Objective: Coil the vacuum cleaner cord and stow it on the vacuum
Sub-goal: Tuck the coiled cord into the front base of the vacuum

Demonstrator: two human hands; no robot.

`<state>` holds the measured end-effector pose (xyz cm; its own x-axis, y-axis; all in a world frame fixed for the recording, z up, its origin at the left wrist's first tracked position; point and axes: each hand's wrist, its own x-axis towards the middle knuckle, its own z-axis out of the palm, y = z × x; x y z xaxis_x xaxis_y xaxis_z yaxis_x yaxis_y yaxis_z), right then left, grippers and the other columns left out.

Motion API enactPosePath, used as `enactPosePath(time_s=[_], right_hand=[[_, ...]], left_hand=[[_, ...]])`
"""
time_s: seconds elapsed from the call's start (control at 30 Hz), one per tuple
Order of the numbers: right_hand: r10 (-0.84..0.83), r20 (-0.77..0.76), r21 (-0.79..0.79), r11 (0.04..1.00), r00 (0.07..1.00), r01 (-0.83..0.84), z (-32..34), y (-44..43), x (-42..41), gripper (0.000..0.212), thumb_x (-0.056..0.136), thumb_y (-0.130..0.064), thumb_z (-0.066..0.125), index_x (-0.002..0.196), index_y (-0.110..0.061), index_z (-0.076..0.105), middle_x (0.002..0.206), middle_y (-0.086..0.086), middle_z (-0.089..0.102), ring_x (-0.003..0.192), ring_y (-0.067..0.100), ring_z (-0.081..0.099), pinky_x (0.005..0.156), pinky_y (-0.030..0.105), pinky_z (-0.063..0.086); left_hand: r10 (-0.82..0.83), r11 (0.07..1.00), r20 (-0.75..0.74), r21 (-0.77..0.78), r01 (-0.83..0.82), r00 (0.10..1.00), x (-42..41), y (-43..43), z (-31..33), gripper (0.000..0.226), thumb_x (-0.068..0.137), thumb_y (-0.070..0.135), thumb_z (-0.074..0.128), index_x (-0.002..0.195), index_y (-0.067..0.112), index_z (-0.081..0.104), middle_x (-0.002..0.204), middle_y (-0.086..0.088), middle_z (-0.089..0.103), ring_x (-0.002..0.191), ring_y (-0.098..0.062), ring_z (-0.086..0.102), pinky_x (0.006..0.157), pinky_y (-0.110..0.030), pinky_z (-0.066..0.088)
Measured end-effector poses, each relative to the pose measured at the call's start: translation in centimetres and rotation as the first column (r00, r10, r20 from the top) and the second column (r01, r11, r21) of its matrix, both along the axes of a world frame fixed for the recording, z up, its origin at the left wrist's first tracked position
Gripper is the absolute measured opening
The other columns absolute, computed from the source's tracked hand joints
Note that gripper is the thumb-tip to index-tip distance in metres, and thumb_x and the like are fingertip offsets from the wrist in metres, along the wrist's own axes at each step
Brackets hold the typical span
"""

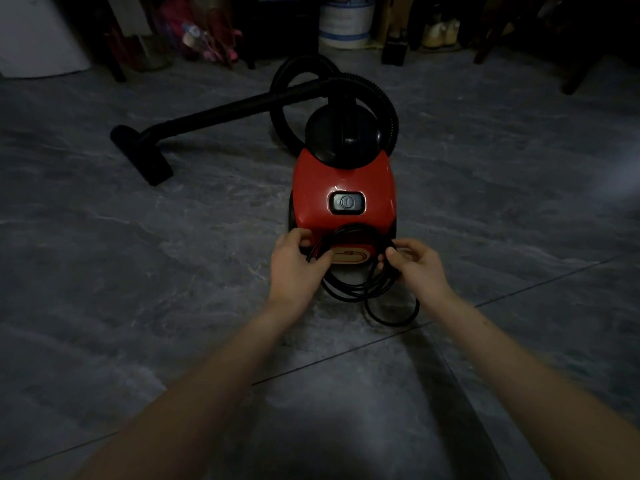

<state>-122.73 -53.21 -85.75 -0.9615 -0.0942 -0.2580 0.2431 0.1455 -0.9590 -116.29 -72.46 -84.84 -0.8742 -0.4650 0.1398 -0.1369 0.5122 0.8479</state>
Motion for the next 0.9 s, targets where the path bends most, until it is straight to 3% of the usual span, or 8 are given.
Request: enactPosePath(time_s=[0.1,0.2,0.27,0.33,0.43,0.57,0.73,0.9], right_hand=[[0.051,0.047,-0.017,0.999,0.998,-0.05,-0.4,0.0,-0.1,0.012,0.093,-0.006,0.058,0.103,-0.008,0.065,0.081,0.007,0.069,0.064,0.013,0.07,0.075,0.033,0.057],[0.068,0.064,-0.029,0.997,0.996,-0.067,-0.7,-0.2,0.2,0.02,0.095,-0.007,0.055,0.086,-0.019,0.067,0.068,-0.002,0.072,0.064,0.012,0.069,0.083,0.038,0.055],[0.069,0.059,-0.03,0.997,0.996,-0.067,-0.7,-0.4,0.3,0.022,0.096,-0.007,0.054,0.083,-0.02,0.068,0.07,0.001,0.071,0.07,0.018,0.069,0.084,0.039,0.054],[0.083,0.066,-0.042,0.996,0.994,-0.08,-0.6,-0.3,0.3,0.022,0.096,-0.007,0.053,0.083,-0.018,0.067,0.075,0.006,0.069,0.073,0.022,0.067,0.081,0.038,0.055],[0.097,0.086,-0.043,0.995,0.991,-0.094,-0.7,-0.4,0.1,0.02,0.097,-0.01,0.053,0.085,-0.018,0.066,0.071,0.001,0.07,0.064,0.01,0.069,0.066,0.024,0.059],[0.102,0.075,-0.012,0.995,0.992,-0.102,-1.0,-0.6,-0.2,0.012,0.097,-0.011,0.053,0.099,-0.015,0.064,0.077,-0.001,0.069,0.069,0.009,0.068,0.067,0.024,0.056],[0.131,0.022,0.071,0.989,0.991,-0.132,-1.1,-0.8,-0.1,0.024,0.098,-0.013,0.049,0.119,-0.007,0.061,0.091,0.007,0.068,0.077,0.013,0.067,0.066,0.021,0.052],[0.136,-0.037,0.151,0.98,0.99,-0.128,-0.9,-0.9,0.2,0.027,0.098,-0.017,0.05,0.122,-0.007,0.059,0.106,0.008,0.065,0.098,0.02,0.063,0.08,0.025,0.048]], left_hand=[[-0.021,0.999,0.051,0.031,0.019,0.998,-0.1,-0.2,-0.5,0.052,0.076,0.025,0.076,0.122,0.009,0.057,0.111,-0.002,0.062,0.102,-0.012,0.058,0.084,-0.02,0.045],[-0.067,0.997,0.044,0.028,0.066,0.997,-0.1,-0.4,-1.2,0.042,0.08,0.025,0.073,0.117,0.009,0.062,0.108,-0.003,0.068,0.095,-0.011,0.062,0.077,-0.014,0.046],[-0.079,0.997,0.04,0.008,0.079,0.996,-0.1,-0.5,-1.3,0.035,0.082,0.024,0.07,0.114,0.011,0.065,0.106,-0.003,0.069,0.091,-0.009,0.062,0.071,-0.004,0.042],[-0.094,0.996,0.045,-0.005,0.094,0.995,-0.3,-0.7,-1.2,0.029,0.084,0.023,0.069,0.11,0.012,0.066,0.102,-0.002,0.068,0.088,-0.009,0.061,0.068,0.0,0.039],[-0.122,0.991,0.056,-0.039,0.124,0.991,-0.5,-1.1,-1.0,0.021,0.086,0.019,0.065,0.106,0.012,0.067,0.096,0.0,0.068,0.083,-0.007,0.059,0.067,0.001,0.038],[-0.143,0.983,0.066,-0.106,0.15,0.987,-0.9,-1.3,-1.1,0.02,0.089,0.015,0.061,0.107,0.009,0.065,0.098,-0.005,0.068,0.084,-0.01,0.058,0.066,0.0,0.037],[-0.147,0.967,0.095,-0.197,0.163,0.985,-1.3,-1.0,-1.4,0.021,0.09,0.013,0.056,0.109,0.005,0.059,0.101,-0.013,0.066,0.091,-0.025,0.062,0.074,-0.025,0.044],[-0.16,0.952,0.09,-0.25,0.178,0.983,-1.6,-0.7,-1.1,0.026,0.091,0.01,0.052,0.116,0.003,0.054,0.107,-0.017,0.063,0.097,-0.029,0.06,0.074,-0.021,0.036]])
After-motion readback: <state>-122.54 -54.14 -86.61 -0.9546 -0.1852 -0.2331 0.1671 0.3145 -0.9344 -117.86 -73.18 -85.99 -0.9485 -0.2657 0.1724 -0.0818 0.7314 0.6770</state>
